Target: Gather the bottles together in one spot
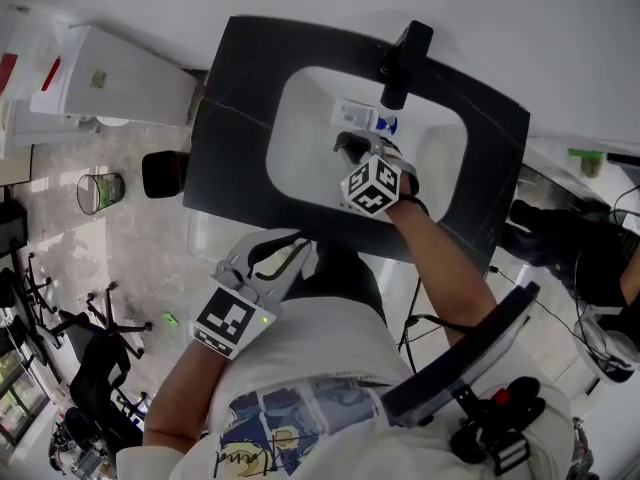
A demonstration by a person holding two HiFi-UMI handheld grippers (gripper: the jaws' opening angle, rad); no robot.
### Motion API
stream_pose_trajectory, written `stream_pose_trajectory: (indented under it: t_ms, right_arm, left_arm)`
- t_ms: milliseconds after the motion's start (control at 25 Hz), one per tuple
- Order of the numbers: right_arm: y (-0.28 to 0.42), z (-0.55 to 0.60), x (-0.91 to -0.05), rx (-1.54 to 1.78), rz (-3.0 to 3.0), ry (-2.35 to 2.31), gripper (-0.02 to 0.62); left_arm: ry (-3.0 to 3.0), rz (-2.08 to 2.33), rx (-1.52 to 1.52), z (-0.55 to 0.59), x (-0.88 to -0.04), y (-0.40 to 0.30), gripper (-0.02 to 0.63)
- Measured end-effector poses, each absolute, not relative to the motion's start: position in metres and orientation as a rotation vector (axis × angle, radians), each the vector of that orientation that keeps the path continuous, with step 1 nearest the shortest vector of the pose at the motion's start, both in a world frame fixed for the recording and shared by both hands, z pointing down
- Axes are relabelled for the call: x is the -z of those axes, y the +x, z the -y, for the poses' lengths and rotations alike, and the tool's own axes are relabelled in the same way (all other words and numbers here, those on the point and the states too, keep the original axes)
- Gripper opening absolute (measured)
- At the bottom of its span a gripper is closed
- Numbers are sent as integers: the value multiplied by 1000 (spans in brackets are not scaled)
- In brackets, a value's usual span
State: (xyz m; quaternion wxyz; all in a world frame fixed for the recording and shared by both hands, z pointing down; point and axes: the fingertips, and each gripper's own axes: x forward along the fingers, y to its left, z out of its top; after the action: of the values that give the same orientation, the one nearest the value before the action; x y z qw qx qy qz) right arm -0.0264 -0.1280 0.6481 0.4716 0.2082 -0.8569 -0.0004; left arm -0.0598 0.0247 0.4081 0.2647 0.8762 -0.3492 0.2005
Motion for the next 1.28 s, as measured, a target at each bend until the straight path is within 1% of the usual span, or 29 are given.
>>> stream_pose_trajectory:
  t_ms: [400,920,1120,1280]
  right_arm:
    - [37,142,-583,-153,2192,830,115]
    - [118,206,-477,-75,2260,1137,114]
    - [138,247,-458,-61,2270,1236,114]
    - [145,276,-461,-69,2283,1289,112]
  left_arm:
    - [2473,802,-576,-20,-398,-30,44]
    - [2550,705,-578,-1,-387,6,44]
    - [2549,721,-591,6,-385,9,44]
    - [2534,758,-596,14,-385,8,44]
